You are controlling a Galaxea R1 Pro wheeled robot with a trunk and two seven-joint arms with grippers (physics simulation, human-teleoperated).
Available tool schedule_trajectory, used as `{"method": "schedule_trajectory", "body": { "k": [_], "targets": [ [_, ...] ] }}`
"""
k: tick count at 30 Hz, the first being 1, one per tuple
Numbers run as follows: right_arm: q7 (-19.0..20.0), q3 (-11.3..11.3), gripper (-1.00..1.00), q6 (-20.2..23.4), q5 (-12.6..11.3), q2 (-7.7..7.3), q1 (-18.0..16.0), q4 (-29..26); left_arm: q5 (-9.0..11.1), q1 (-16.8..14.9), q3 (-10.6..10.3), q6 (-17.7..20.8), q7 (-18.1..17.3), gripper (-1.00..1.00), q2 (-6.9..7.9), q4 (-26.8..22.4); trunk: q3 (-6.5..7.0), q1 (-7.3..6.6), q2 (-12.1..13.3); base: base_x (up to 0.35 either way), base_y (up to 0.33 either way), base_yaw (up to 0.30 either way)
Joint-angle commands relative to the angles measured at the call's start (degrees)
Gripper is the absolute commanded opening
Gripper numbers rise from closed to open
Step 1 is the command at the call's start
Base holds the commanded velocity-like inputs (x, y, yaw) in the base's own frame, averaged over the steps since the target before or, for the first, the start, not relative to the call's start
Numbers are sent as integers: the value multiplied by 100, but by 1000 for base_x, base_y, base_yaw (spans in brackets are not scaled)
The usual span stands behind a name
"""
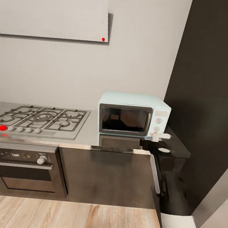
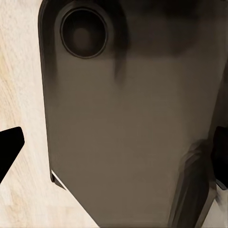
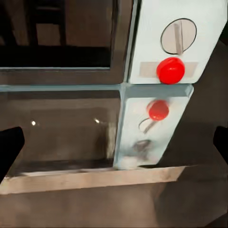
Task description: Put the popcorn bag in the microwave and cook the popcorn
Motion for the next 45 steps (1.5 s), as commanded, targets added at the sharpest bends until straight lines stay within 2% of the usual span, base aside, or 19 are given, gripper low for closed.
{"method": "schedule_trajectory", "body": {
  "k": [1,13,17,20,27,29,31,32,35,38,41,45],
  "targets": [
    [-4,25,100,33,35,9,-4,-3,19,0,9,-2,-1,100,-1,-5,-5,0,-3,0,0,0],
    [-31,40,100,-206,33,14,0,5,24,0,9,-2,-1,100,8,-6,-5,0,-3,264,0,0],
    [-26,40,100,-210,33,5,-2,5,121,0,9,-2,-1,100,8,-6,-5,0,-3,322,0,0],
    [-6,30,100,-381,33,-2,0,5,174,0,7,-2,-1,100,8,-6,-5,0,-3,278,0,0],
    [166,-14,100,-401,13,-73,-8,5,177,0,1,-3,-1,100,8,-6,-5,0,-3,26,0,0],
    [442,-28,100,-397,-5,-128,-9,8,177,0,1,-2,-1,100,8,-6,-5,0,-3,1,0,0],
    [724,-40,100,-397,-15,-285,-9,12,177,0,0,-2,-1,100,8,-6,-5,0,-3,0,0,0],
    [805,-44,100,-401,-21,-399,-9,13,177,0,0,-2,-1,100,8,-6,-5,0,-3,0,0,0],
    [891,-123,100,-403,-35,-572,-9,14,177,0,0,-2,-1,100,8,-6,-5,0,-3,0,0,0],
    [911,-171,100,-402,-39,-602,-9,17,177,0,0,-2,-1,100,8,-6,-5,0,-3,0,0,0],
    [992,-350,100,-395,-45,-617,-9,22,177,0,0,-3,-1,100,8,-6,-5,0,-3,0,0,0],
    [1018,-396,100,-405,-38,-606,-9,15,177,0,0,-2,-1,100,8,-6,-5,0,-3,0,0,0]
  ]
}}
